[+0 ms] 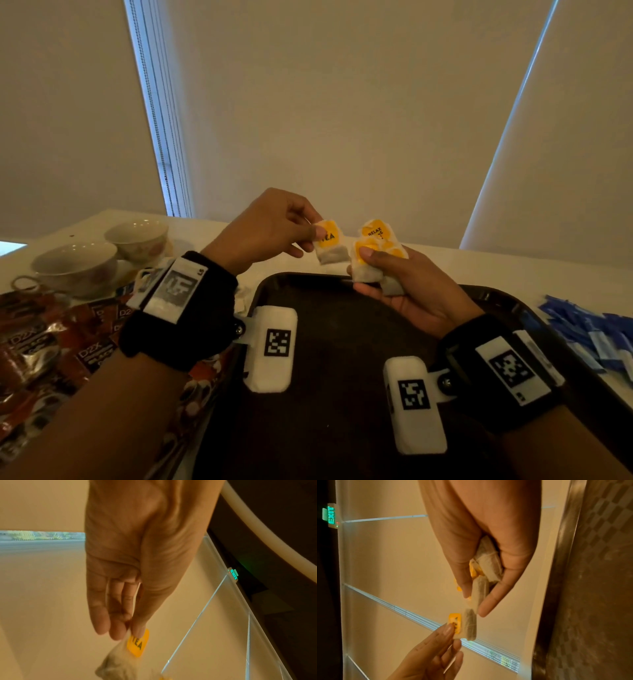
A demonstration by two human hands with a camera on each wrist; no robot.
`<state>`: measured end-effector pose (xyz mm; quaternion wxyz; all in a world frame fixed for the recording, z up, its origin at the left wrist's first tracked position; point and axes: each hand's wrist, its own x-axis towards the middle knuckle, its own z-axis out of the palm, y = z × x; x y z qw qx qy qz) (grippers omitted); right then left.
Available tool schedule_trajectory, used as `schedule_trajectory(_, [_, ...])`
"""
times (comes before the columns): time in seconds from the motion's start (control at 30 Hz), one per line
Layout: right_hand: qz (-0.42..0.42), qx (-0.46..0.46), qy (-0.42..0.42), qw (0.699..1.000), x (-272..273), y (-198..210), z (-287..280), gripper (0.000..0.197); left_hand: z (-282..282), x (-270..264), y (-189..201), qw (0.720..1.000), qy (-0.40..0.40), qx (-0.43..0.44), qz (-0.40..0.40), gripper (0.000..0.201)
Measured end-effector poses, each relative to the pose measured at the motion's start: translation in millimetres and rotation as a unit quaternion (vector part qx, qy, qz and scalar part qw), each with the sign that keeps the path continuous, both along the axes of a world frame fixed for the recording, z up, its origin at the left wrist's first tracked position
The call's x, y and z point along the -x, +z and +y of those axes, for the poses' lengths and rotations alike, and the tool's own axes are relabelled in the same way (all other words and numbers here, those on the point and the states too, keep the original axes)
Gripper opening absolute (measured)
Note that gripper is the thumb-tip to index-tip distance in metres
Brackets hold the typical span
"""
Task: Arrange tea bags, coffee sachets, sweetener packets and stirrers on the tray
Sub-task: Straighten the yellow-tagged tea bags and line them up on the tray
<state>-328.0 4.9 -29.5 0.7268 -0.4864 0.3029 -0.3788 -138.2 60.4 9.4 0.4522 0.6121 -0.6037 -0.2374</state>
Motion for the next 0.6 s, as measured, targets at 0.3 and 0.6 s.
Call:
schedule_trajectory(0.3, [0.019, 0.004, 0.005, 1.000, -4.8, -11.4, -1.9, 0.032, -22.7, -37.2, 3.4, 0.932, -0.033, -0.250, -0.261, 0.006])
schedule_trajectory(0.6, [0.053, -0.011, 0.002, 0.999, -5.1, -13.8, -4.5, 0.034, -56.6, -49.4, -34.1, 0.919, -0.023, -0.271, -0.286, 0.005])
